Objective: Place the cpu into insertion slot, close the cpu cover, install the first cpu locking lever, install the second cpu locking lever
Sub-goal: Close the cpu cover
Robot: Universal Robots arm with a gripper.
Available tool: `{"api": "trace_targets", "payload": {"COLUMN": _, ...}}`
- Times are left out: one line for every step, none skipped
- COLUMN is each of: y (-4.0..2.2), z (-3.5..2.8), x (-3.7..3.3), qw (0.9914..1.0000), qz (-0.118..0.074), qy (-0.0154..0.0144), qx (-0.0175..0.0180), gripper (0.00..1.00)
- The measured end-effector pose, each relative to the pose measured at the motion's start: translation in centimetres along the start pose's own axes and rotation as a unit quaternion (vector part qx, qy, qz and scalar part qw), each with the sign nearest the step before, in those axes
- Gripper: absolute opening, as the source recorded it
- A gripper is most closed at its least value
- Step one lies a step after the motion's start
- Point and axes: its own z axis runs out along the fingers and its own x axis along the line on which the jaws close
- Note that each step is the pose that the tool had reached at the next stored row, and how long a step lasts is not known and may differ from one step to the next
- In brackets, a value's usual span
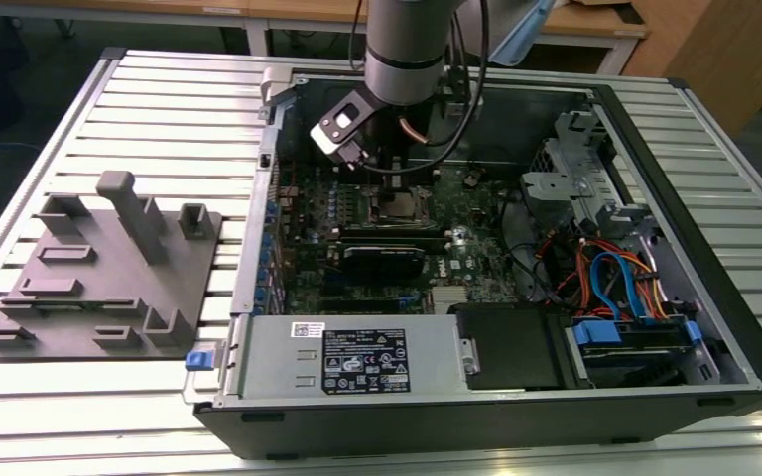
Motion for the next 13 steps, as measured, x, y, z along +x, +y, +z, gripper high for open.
{"api": "trace_targets", "payload": {"y": -0.02, "z": 0.05, "x": 0.00, "qw": 1.00000, "qz": 0.000, "qy": 0.0000, "qx": 0.0000, "gripper": 0.11}}
{"api": "trace_targets", "payload": {"y": -0.04, "z": 0.13, "x": 0.00, "qw": 1.00000, "qz": 0.000, "qy": 0.0000, "qx": 0.0001, "gripper": 0.11}}
{"api": "trace_targets", "payload": {"y": -0.05, "z": 0.21, "x": -0.01, "qw": 1.00000, "qz": 0.000, "qy": 0.0000, "qx": 0.0002, "gripper": 0.11}}
{"api": "trace_targets", "payload": {"y": -0.06, "z": 0.29, "x": -0.01, "qw": 1.00000, "qz": 0.000, "qy": 0.0000, "qx": 0.0003, "gripper": 0.11}}
{"api": "trace_targets", "payload": {"y": -0.07, "z": 0.39, "x": -0.01, "qw": 1.00000, "qz": 0.000, "qy": 0.0000, "qx": 0.0005, "gripper": 0.11}}
{"api": "trace_targets", "payload": {"y": -0.07, "z": 0.48, "x": -0.02, "qw": 1.00000, "qz": 0.000, "qy": 0.0000, "qx": 0.0007, "gripper": 0.11}}
{"api": "trace_targets", "payload": {"y": -0.08, "z": 0.58, "x": -0.02, "qw": 1.00000, "qz": 0.000, "qy": 0.0000, "qx": 0.0008, "gripper": 0.11}}
{"api": "trace_targets", "payload": {"y": -0.08, "z": 0.71, "x": -0.02, "qw": 1.00000, "qz": 0.000, "qy": 0.0000, "qx": 0.0009, "gripper": 0.11}}
{"api": "trace_targets", "payload": {"y": -0.09, "z": 0.83, "x": -0.03, "qw": 1.00000, "qz": 0.000, "qy": 0.0000, "qx": 0.0011, "gripper": 0.11}}
{"api": "trace_targets", "payload": {"y": -0.09, "z": 0.94, "x": -0.03, "qw": 1.00000, "qz": 0.000, "qy": 0.0000, "qx": 0.0013, "gripper": 0.11}}
{"api": "trace_targets", "payload": {"y": -0.09, "z": 1.03, "x": -0.03, "qw": 1.00000, "qz": 0.000, "qy": 0.0000, "qx": 0.0014, "gripper": 0.11}}
{"api": "trace_targets", "payload": {"y": -0.09, "z": 1.11, "x": -0.04, "qw": 1.00000, "qz": 0.000, "qy": 0.0000, "qx": 0.0016, "gripper": 0.11}}
{"api": "trace_targets", "payload": {"y": -0.10, "z": 1.16, "x": -0.04, "qw": 1.00000, "qz": 0.000, "qy": 0.0000, "qx": 0.0016, "gripper": 0.11}}
